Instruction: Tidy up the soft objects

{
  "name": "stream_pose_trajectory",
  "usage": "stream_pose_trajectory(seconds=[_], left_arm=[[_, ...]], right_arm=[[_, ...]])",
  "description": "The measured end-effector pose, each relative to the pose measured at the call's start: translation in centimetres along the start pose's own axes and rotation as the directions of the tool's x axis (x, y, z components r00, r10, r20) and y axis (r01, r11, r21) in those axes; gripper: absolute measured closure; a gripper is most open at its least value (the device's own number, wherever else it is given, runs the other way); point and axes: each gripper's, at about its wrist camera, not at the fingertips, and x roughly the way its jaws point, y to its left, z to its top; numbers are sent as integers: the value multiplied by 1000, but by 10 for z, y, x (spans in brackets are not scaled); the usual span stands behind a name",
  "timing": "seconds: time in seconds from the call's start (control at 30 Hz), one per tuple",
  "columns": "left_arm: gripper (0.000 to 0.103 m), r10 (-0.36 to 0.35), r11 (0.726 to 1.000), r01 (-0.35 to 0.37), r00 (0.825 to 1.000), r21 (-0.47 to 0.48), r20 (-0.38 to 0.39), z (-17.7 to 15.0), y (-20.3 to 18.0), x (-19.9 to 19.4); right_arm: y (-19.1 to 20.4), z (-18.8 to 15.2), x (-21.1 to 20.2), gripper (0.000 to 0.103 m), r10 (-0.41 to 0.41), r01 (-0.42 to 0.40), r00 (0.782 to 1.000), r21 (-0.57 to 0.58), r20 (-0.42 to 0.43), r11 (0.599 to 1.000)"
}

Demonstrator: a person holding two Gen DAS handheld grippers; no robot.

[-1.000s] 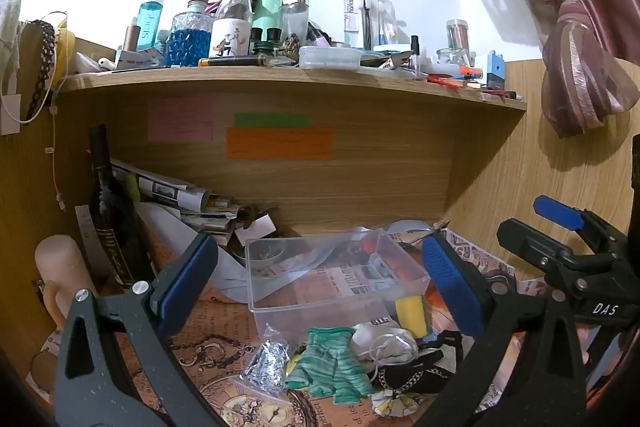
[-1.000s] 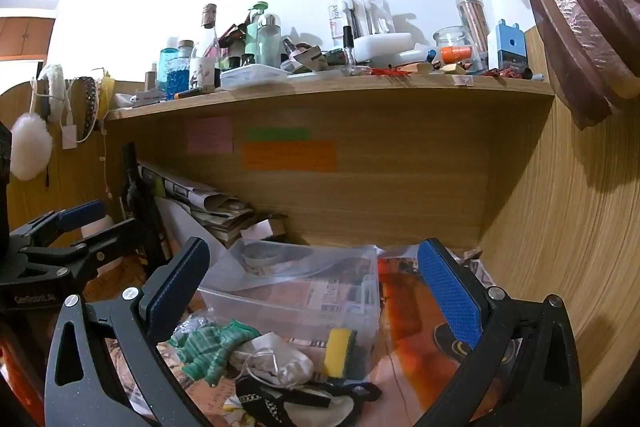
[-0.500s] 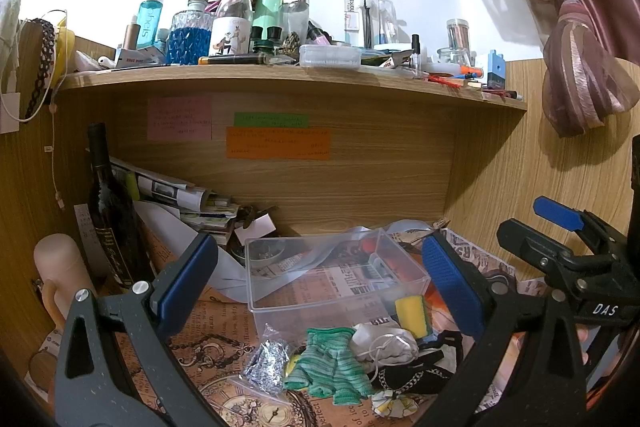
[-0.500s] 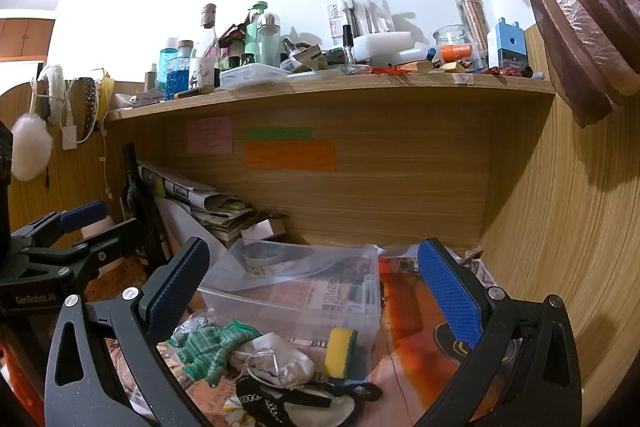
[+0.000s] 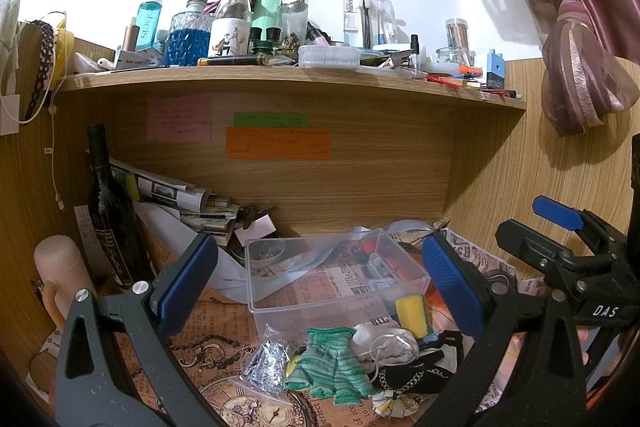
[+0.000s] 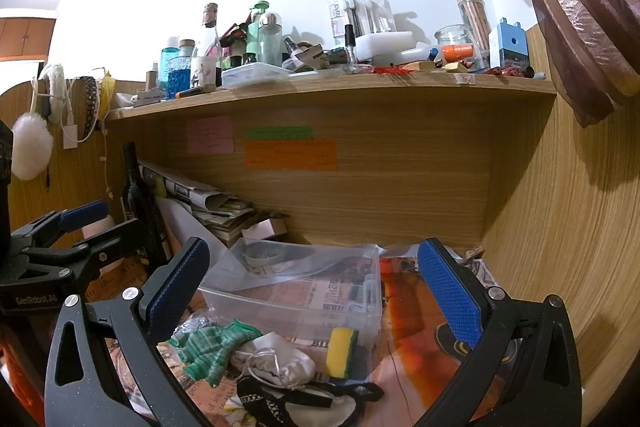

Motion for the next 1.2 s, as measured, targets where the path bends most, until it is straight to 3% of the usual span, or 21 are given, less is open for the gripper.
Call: stream_pose_trajectory(seconds=[1.2], left_arm=[[0,-4,1000,4,1000,0,-6,1,-1,3]], right_arm=[[1,0,2,0,4,-4,1000,-2,-2,1000]])
